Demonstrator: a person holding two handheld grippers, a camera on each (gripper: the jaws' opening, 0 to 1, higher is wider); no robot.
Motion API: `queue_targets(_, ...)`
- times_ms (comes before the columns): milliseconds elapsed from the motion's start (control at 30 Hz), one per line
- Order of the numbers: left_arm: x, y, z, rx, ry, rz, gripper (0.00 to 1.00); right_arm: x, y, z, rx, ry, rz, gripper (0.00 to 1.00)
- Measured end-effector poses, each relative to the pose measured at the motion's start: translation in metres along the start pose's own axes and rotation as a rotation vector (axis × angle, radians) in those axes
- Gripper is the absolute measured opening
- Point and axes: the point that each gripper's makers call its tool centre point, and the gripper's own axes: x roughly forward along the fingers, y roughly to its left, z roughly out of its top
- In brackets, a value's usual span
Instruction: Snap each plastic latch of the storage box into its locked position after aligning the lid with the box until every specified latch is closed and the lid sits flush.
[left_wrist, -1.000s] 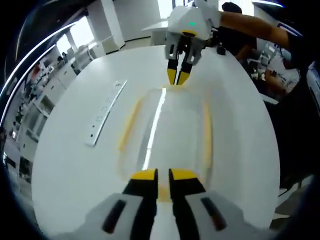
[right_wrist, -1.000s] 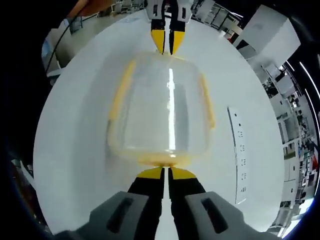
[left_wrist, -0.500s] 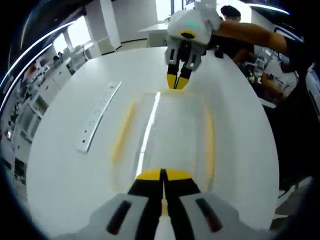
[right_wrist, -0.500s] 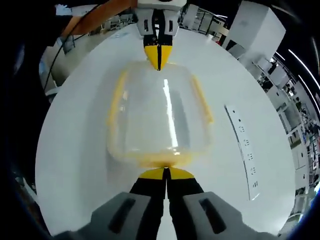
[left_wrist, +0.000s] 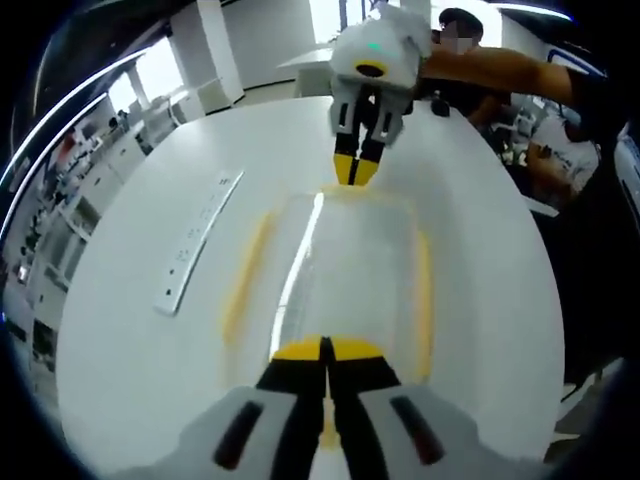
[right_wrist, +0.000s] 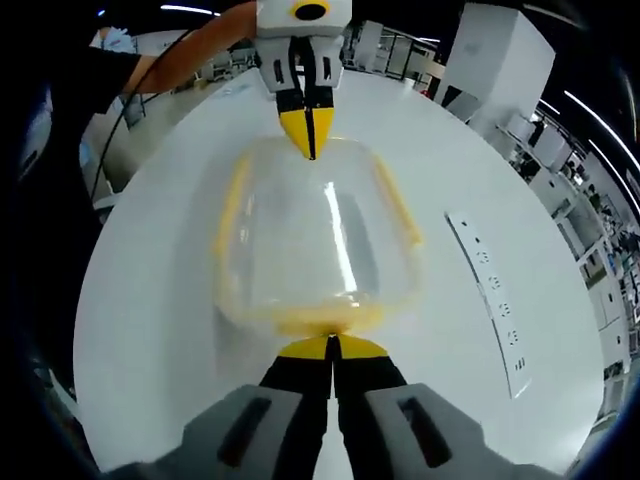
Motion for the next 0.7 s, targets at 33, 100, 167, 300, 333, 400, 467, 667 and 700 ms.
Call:
queue_targets(33, -0.0002, -0.0001, -0.0002, 0.000, 0.001, -0.001, 0.00, 0.0001, 0.0003, 0.0002, 0.001, -0.002, -0.001, 0.00)
queue_targets(100, -0.0002, -0.0005, -0.0001, 0.000, 0.002, -0.003, 0.00, 0.0002, 0.0013, 0.0003, -0.006, 0.001, -0.007, 0.00)
queue_targets(167, -0.0003, -0.0011, -0.0002, 0.004, 0.006, -0.002, 0.00, 0.0001, 0.0002, -0.0001, -0.007, 0.004, -0.009, 0.00)
queue_targets(300, -0.0006, -0.0023, 0.0004, 0.022, 0.020, 0.013, 0.00, 0.0006, -0.0028, 0.0000, 0.001, -0.003, -0.005, 0.00)
queue_targets(333, -0.0004, -0.0020, 0.0003, 0.024, 0.021, 0.015, 0.00, 0.0007, -0.0032, 0.0000, 0.004, -0.004, -0.004, 0.00)
queue_targets(400, -0.0006, -0.0020, 0.0000, 0.022, 0.021, 0.016, 0.00, 0.0010, -0.0040, 0.0002, 0.006, -0.004, -0.003, 0.00)
queue_targets(467, -0.0010, -0.0023, -0.0002, 0.021, 0.017, 0.013, 0.00, 0.0012, -0.0050, 0.0005, 0.005, -0.003, -0.001, 0.00)
queue_targets(667, -0.0007, -0.0036, 0.0000, 0.044, 0.017, 0.011, 0.00, 0.0011, -0.0063, 0.0003, 0.019, -0.020, 0.005, 0.00)
queue_targets(700, -0.0007, -0.0036, 0.0000, 0.045, 0.020, 0.012, 0.00, 0.0012, -0.0067, 0.0001, 0.021, -0.023, 0.008, 0.00)
